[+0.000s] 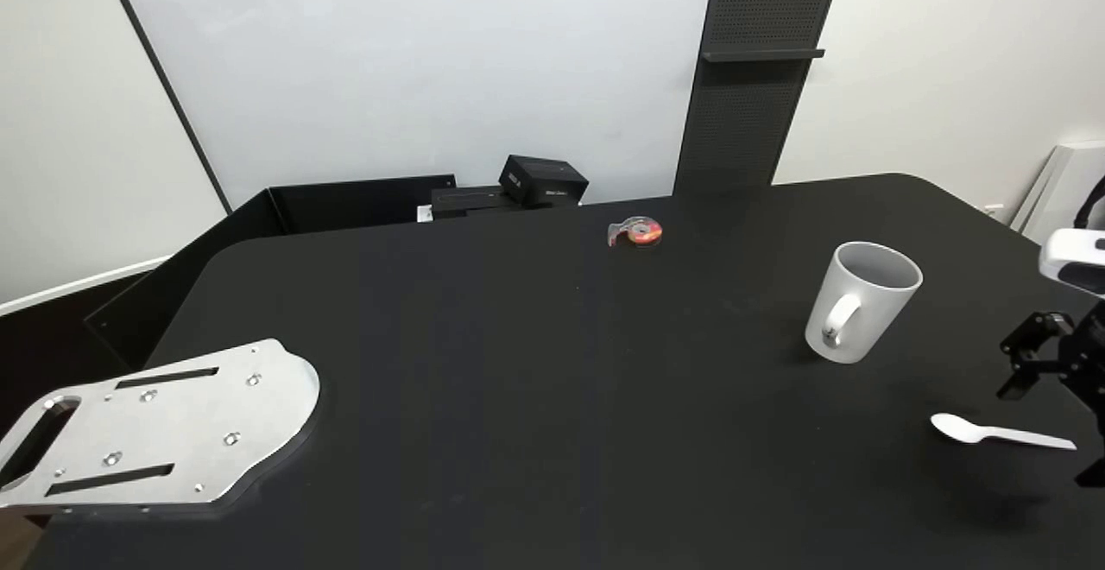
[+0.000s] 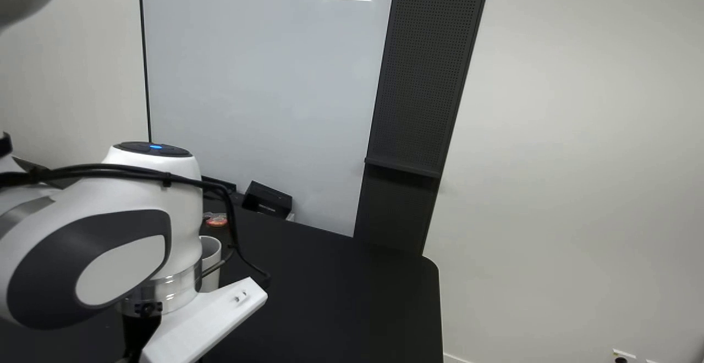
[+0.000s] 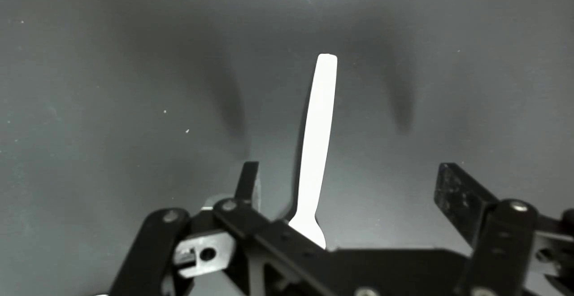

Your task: Pick up the white spoon from the table and put it in the mug cup

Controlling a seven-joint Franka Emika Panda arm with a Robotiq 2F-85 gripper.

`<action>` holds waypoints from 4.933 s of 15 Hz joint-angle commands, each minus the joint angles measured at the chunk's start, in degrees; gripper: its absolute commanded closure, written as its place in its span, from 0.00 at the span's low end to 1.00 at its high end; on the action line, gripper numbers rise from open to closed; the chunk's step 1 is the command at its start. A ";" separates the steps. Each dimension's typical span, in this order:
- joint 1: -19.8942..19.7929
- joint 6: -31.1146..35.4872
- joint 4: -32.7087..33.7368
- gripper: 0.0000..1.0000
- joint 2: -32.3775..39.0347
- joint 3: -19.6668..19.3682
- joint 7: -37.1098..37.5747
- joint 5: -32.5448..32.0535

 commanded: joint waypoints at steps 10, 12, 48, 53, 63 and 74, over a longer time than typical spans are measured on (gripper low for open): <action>1.84 0.70 2.07 0.00 2.57 -0.05 0.55 -1.42; 2.29 0.61 2.67 0.00 3.52 -0.48 0.67 -1.87; 21.77 -41.37 21.00 0.94 -3.45 -14.80 48.95 -60.60; 21.55 -50.32 22.84 0.94 -3.98 -7.79 53.13 -67.17; 21.80 -56.79 26.18 0.94 -2.96 -1.44 53.81 -68.66; 22.81 -55.37 27.71 0.94 -0.05 3.01 54.16 -68.23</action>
